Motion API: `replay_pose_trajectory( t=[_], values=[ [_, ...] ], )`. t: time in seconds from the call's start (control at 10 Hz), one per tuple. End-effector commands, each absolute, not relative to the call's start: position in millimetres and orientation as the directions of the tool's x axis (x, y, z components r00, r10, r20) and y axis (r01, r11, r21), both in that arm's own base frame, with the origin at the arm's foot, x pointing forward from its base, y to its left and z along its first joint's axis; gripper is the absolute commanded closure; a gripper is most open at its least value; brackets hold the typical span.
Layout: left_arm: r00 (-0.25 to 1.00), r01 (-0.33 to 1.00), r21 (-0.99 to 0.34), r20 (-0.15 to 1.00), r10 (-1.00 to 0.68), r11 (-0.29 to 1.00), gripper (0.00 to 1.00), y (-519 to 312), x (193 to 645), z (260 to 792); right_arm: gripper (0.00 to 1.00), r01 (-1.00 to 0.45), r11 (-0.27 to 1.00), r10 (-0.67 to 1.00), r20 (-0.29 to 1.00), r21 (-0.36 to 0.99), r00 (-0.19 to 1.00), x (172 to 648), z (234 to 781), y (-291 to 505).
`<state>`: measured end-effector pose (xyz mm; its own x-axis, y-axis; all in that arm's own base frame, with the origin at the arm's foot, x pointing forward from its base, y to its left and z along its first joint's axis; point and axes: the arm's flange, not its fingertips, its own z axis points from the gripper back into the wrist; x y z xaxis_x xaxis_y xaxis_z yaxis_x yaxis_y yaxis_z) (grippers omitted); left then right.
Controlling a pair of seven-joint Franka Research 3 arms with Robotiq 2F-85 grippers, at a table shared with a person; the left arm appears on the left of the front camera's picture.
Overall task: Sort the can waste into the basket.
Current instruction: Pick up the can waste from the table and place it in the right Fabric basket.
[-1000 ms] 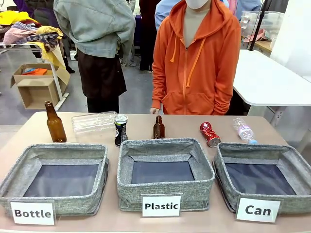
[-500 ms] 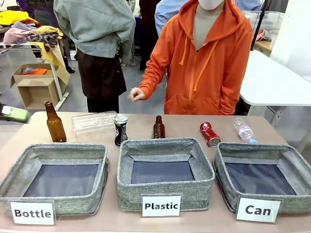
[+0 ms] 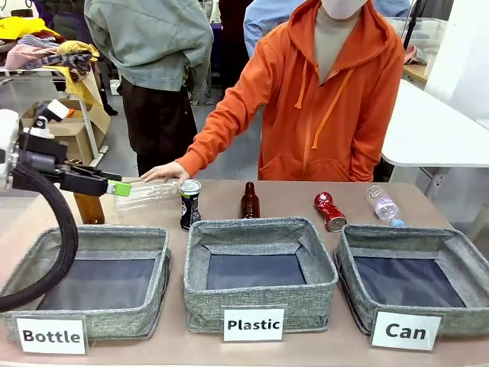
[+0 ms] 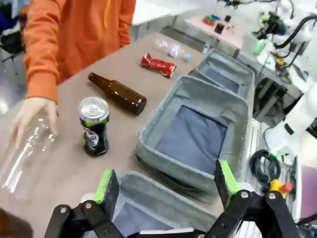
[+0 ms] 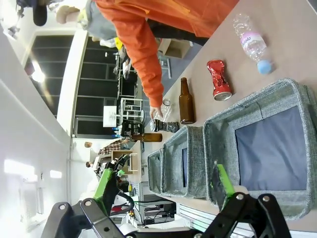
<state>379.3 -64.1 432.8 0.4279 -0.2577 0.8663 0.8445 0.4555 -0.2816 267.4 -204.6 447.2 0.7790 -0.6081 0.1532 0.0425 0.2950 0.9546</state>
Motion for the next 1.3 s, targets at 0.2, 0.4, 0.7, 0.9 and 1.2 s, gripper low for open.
replay_pose_trajectory(
  t=[0.2,0.4,0.7,0.9,1.2],
  values=[
    [0.486,0.719,-0.424,0.873,0.038,0.55,0.0,75,318,455,0.0,0.01,0.296,-0.607,0.18,0.955,0.774,270,448,-206],
    [0.451,0.639,-0.406,0.886,0.11,0.653,0.0,128,294,447,0.0,0.01,0.296,-0.607,0.18,0.955,0.774,270,448,-206],
    [0.4,0.422,-0.476,0.862,0.313,0.772,0.0,212,253,421,0.0,0.01,0.296,-0.607,0.18,0.955,0.774,270,448,-206],
    [0.401,0.411,-0.512,0.844,0.355,0.754,0.0,223,247,410,0.0,0.01,0.296,-0.607,0.18,0.955,0.774,270,448,-206],
    [0.452,0.511,-0.473,0.858,0.244,0.718,0.0,190,277,428,0.0,0.01,0.296,-0.607,0.18,0.955,0.774,270,448,-206]
  ],
)
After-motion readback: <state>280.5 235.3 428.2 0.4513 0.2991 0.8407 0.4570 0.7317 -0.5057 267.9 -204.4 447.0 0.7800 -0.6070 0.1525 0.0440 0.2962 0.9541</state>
